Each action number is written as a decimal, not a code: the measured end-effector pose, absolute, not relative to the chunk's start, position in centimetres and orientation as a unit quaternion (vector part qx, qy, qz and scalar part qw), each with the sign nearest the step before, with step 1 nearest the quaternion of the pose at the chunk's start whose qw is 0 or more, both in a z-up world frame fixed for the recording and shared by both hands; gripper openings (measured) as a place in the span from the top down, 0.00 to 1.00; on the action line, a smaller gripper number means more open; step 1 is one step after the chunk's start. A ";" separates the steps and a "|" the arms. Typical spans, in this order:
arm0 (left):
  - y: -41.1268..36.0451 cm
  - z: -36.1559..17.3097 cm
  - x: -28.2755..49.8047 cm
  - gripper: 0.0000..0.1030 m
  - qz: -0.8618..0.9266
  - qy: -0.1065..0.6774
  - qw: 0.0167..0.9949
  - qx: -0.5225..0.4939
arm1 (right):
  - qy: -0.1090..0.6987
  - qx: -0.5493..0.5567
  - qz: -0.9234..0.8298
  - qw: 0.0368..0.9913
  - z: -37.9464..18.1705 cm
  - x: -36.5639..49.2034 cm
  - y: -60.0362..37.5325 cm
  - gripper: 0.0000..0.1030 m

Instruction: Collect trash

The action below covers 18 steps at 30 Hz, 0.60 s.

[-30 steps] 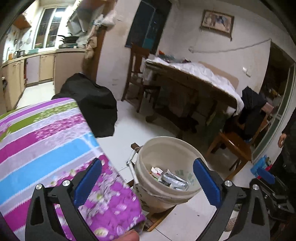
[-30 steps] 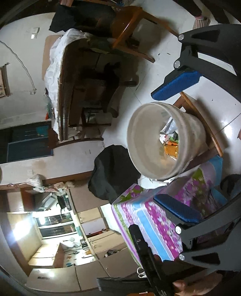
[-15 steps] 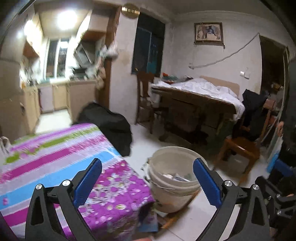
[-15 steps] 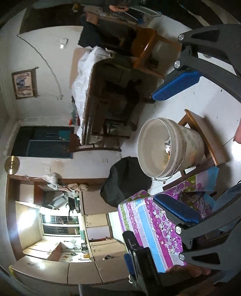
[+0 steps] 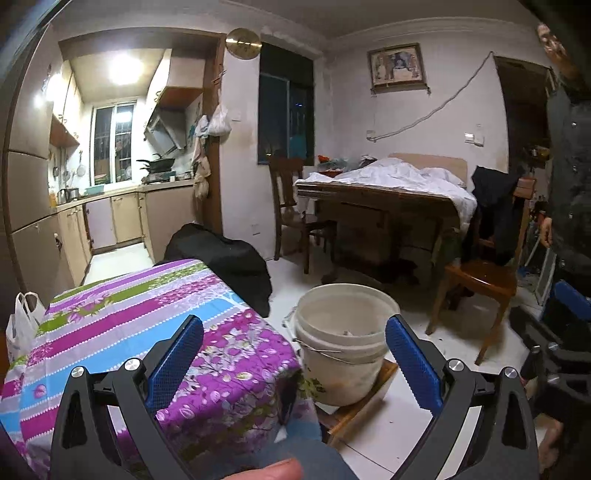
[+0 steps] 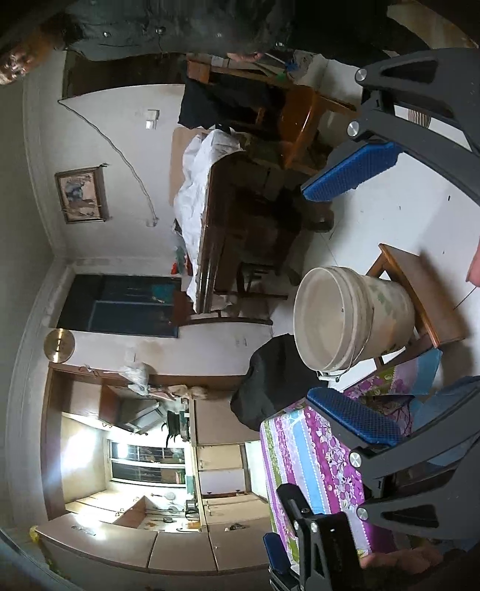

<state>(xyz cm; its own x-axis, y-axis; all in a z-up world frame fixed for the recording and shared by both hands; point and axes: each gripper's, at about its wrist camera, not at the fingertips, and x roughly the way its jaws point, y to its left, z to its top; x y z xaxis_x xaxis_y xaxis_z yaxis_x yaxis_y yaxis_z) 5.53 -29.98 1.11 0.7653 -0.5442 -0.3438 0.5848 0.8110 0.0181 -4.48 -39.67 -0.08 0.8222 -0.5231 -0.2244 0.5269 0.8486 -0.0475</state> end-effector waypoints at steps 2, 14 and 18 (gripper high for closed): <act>-30.2 1.4 4.2 0.05 -0.307 0.155 0.937 0.065 | 0.108 0.008 -0.281 0.954 -0.2 -5.0 -39.6 0.05; -31.3 0.3 2.3 0.05 -0.324 0.170 0.928 0.072 | 0.092 0.020 -0.291 0.952 -0.2 -7.1 -40.4 0.05; -31.3 -0.1 3.1 0.05 -0.322 0.182 0.927 0.064 | 0.096 0.021 -0.286 0.953 -0.1 -7.2 -40.3 0.05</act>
<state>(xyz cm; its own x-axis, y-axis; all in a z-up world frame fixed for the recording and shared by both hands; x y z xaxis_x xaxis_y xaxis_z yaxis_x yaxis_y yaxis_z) 3.12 -31.26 -0.06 0.7266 -0.5736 -0.3782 0.6201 0.7845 0.0016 -7.20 -40.26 -0.10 0.8173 -0.5421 -0.1952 0.5500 0.8350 -0.0158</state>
